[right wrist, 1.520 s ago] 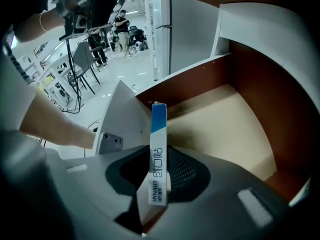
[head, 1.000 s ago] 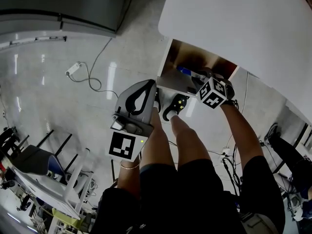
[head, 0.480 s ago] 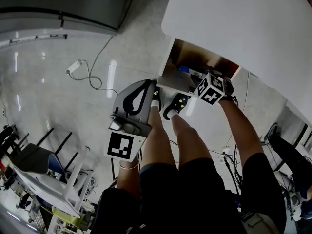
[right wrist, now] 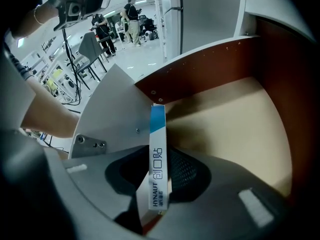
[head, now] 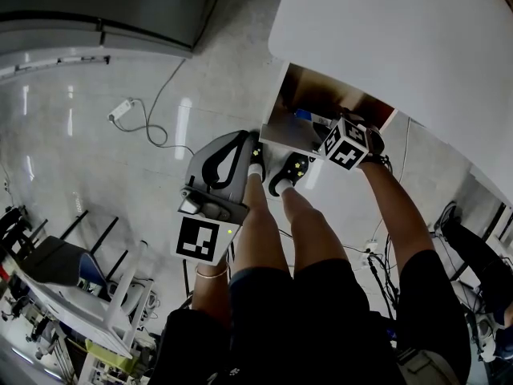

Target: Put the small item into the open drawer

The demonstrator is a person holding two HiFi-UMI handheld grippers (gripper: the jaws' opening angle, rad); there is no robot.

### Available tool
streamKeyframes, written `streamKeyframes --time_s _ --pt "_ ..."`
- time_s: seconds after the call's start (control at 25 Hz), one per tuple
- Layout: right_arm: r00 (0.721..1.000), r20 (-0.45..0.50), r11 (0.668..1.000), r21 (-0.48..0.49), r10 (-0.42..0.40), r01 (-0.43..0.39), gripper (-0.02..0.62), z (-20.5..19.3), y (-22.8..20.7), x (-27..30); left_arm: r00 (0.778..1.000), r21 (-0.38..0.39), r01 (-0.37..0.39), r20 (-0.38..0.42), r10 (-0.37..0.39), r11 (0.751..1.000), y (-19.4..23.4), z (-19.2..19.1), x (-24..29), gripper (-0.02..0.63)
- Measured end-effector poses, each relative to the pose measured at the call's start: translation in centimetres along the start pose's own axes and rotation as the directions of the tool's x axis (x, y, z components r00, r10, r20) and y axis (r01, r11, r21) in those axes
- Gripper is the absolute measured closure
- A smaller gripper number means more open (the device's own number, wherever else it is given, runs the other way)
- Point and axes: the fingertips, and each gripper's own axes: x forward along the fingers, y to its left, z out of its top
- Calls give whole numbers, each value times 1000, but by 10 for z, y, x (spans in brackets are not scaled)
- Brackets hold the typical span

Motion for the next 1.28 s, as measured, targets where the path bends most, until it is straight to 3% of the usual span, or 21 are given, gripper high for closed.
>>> streamKeyframes --time_s 0.44,0.76,0.96,1.28 --pt "1000 0 1000 23 2 -2 420 4 1 -4 1000 0 -11 5 11 1000 7 3 -3 612" --pt "994 102 995 96 -40 30 402 20 -7 -27 1000 14 10 16 -10 1000 -1 11 3 612" --pt "975 189 983 166 -114 82 445 30 -12 -48 1000 22 21 9 -21 1000 -3 13 4 612" --pt "907 317 935 307 -277 179 572 41 -22 -89 999 31 37 12 -37 999 -8 19 9 612"
